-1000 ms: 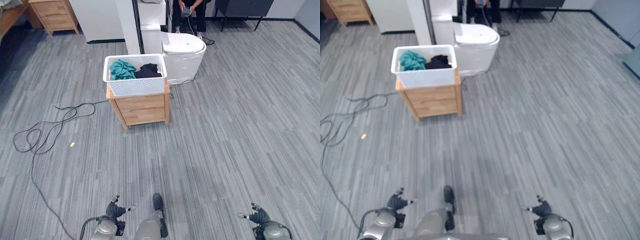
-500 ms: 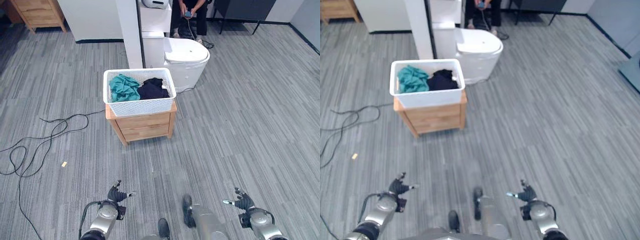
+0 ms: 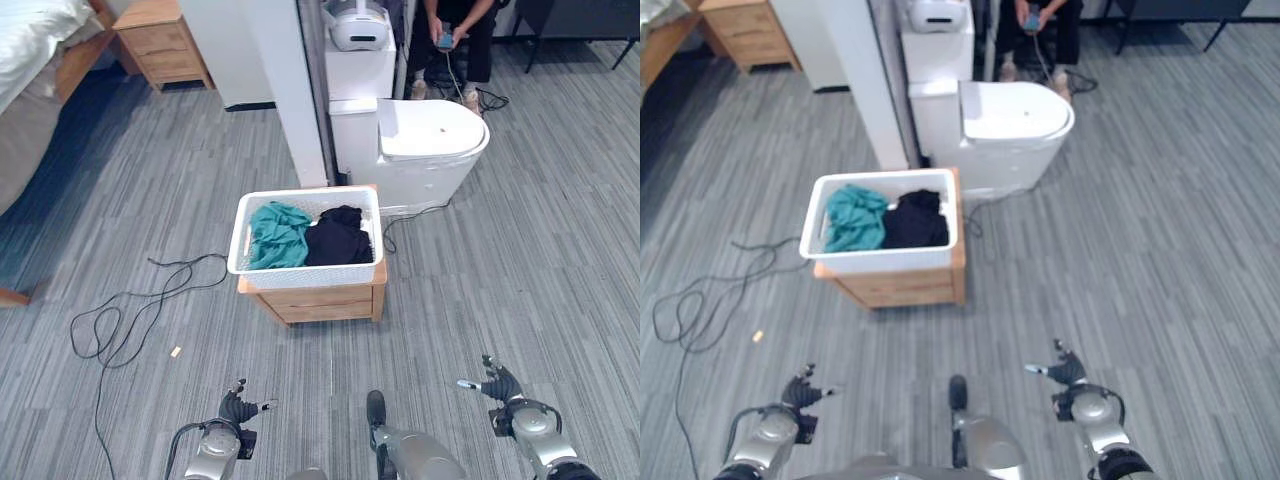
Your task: Grab the laundry basket,head to the washer,open it,put in the laundry and shut it.
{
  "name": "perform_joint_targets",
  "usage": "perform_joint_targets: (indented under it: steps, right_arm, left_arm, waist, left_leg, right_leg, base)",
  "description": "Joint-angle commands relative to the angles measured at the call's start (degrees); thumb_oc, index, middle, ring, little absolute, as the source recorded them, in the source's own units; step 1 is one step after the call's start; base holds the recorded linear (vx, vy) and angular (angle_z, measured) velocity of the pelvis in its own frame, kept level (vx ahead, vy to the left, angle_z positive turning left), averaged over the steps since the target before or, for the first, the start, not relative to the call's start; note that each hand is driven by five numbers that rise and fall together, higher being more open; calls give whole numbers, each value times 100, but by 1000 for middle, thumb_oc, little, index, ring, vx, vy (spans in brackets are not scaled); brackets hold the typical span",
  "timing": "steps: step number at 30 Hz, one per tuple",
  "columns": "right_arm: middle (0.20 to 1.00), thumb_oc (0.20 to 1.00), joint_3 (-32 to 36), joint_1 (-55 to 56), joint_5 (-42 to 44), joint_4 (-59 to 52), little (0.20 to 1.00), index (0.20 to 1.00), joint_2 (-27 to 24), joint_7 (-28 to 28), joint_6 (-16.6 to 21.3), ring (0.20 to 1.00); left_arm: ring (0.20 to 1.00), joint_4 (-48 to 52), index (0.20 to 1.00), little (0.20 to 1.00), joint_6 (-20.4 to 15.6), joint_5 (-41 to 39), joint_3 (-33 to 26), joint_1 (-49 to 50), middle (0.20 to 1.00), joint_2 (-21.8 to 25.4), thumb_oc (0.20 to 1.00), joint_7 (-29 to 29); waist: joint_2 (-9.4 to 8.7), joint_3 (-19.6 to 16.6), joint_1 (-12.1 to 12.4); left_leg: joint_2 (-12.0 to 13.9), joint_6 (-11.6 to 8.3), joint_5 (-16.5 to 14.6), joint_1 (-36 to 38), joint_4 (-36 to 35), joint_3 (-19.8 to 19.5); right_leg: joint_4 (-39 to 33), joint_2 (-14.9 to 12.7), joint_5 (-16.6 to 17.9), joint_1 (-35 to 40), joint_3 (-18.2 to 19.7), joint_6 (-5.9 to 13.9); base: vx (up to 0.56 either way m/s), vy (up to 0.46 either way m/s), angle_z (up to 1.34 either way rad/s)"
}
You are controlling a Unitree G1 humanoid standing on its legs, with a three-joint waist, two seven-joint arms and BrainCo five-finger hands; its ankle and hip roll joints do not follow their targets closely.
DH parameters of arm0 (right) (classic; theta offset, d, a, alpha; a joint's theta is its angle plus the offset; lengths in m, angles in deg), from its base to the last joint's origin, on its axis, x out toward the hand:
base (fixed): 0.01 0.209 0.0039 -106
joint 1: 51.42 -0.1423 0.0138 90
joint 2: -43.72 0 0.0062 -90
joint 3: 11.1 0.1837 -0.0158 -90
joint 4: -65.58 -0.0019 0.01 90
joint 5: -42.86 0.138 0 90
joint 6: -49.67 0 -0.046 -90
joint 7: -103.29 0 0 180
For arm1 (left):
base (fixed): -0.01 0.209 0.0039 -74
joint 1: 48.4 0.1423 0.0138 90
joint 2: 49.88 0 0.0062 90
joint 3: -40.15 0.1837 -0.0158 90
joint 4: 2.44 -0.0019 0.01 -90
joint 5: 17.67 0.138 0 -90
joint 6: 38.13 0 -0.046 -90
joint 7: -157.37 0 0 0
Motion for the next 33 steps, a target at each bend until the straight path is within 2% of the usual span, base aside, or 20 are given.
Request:
perform_joint_targets:
  steps: [1,2,3,4,7,9,11,12,13,15,18,22,27,31,33]
  right_arm:
    - [1000,1000,-35,150,114,74,1000,1000,-260,104,39,1000]
    - [1000,1000,-34,150,114,75,1000,1000,-260,104,39,1000]
    - [1000,1000,-41,126,110,125,1000,1000,-277,150,41,1000]
    - [1000,1000,-41,126,110,126,1000,1000,-277,150,41,1000]
    - [1000,1000,-45,93,77,267,1000,1000,-269,195,25,1000]
    - [1000,1000,-30,101,60,303,1000,1000,-248,201,12,1000]
    - [1000,1000,12,89,65,378,1000,1000,-211,182,6,1000]
    - [1000,1000,59,57,52,437,1000,1000,-122,164,-14,1000]
    - [1000,1000,58,56,52,437,1000,1000,-121,164,-14,1000]
    - [1000,1000,68,0,64,385,1000,1000,-35,148,-6,1000]
    - [1000,1000,79,-129,167,239,1000,1000,67,147,18,1000]
    - [1000,1000,61,-181,248,-97,1000,1000,135,144,79,1000]
    - [1000,1000,-142,-435,276,-564,1000,1000,68,178,181,1000]
    - [1000,1000,-154,-536,389,-922,1000,1000,41,266,213,1000]
    - [1000,1000,-274,-756,453,-884,1000,1000,70,324,232,1000]
  left_arm:
    - [1000,-29,1000,1000,-146,2,6,-24,1000,170,1000,62]
    - [1000,-30,1000,1000,-147,2,6,-26,1000,169,1000,62]
    - [1000,-141,1000,1000,-156,-20,-3,-49,1000,161,1000,104]
    - [1000,-141,1000,1000,-156,-20,-3,-49,1000,161,1000,105]
    - [1000,-258,1000,1000,-191,-112,-61,-99,1000,153,1000,207]
    - [1000,-295,1000,1000,-206,-144,-78,-107,1000,162,1000,240]
    - [1000,-386,1000,1000,-223,-162,-83,-130,1000,174,1000,248]
    - [1000,-487,1000,1000,-208,-77,-106,-163,1000,219,1000,240]
    - [1000,-488,1000,1000,-208,-76,-106,-163,1000,220,1000,240]
    - [1000,-526,1000,1000,-203,-1,-133,-201,1000,296,1000,247]
    - [1000,-478,1000,1000,-213,-37,-233,-283,1000,470,1000,294]
    - [1000,-165,1000,1000,-223,-137,-404,-224,1000,641,1000,350]
    - [1000,96,1000,1000,-268,-257,-464,-282,1000,721,1000,495]
    - [1000,389,1000,1000,-333,-307,-519,-365,1000,754,1000,615]
    - [1000,313,1000,1000,-330,-306,-525,-513,1000,746,1000,704]
  waist:
    - [-209,-224,109]
    - [-211,-214,109]
    - [-192,-134,204]
    - [-193,-130,205]
    - [-142,-91,310]
    - [-135,-112,350]
    - [-104,-146,370]
    - [-107,-231,362]
    - [-109,-231,364]
    - [-148,-252,375]
    - [-209,-240,384]
    - [-235,-252,433]
    - [-146,-179,375]
    - [-188,-180,363]
    - [-167,-245,411]
  left_leg:
    - [77,207,467,-592,-976,-15]
    - [75,206,470,-573,-988,-15]
    - [206,111,865,-780,-1440,-205]
    - [206,111,866,-774,-1443,-204]
    - [383,-5,1279,-967,-1843,-474]
    - [458,-33,1379,-1035,-1894,-509]
    - [459,-7,1314,-960,-1963,-420]
    - [311,95,1171,-943,-1815,-351]
    - [309,97,1167,-943,-1811,-348]
    - [159,206,997,-951,-1680,-256]
    - [50,357,782,-971,-1518,-52]
    - [40,465,650,-793,-1552,263]
    - [-68,526,531,-375,-1791,352]
    - [-221,554,453,-278,-1740,183]
    - [-225,531,479,-235,-1841,193]
  right_leg:
    - [473,-619,-1042,66,51,1119]
    - [472,-620,-1046,80,50,1119]
    - [431,-608,-1113,198,114,1125]
    - [431,-609,-1113,202,115,1125]
    - [435,-614,-1223,345,225,1146]
    - [487,-677,-1301,431,297,1153]
    - [504,-770,-1376,544,328,1221]
    - [542,-1006,-1371,641,385,1331]
    - [542,-1008,-1373,642,387,1332]
    - [663,-1196,-1325,581,472,1444]
    - [887,-1320,-1202,378,645,1548]
    - [1193,-1222,-1079,96,562,1601]
    - [1028,-1013,-919,-470,111,1549]
    - [772,-967,-860,-274,327,1535]
    - [624,-992,-775,-197,261,1511]
  base:
    - [185,27,-27]
    - [211,91,-47]
    - [101,60,-38]
    - [158,109,-37]
    - [159,141,-35]
    - [192,211,-36]
    - [307,372,-16]
    - [326,399,-4]
    - [323,426,9]
    - [140,250,11]
    - [88,244,-20]
    - [111,168,-53]
    - [133,53,-43]
    - [136,-46,12]
    - [133,-75,56]
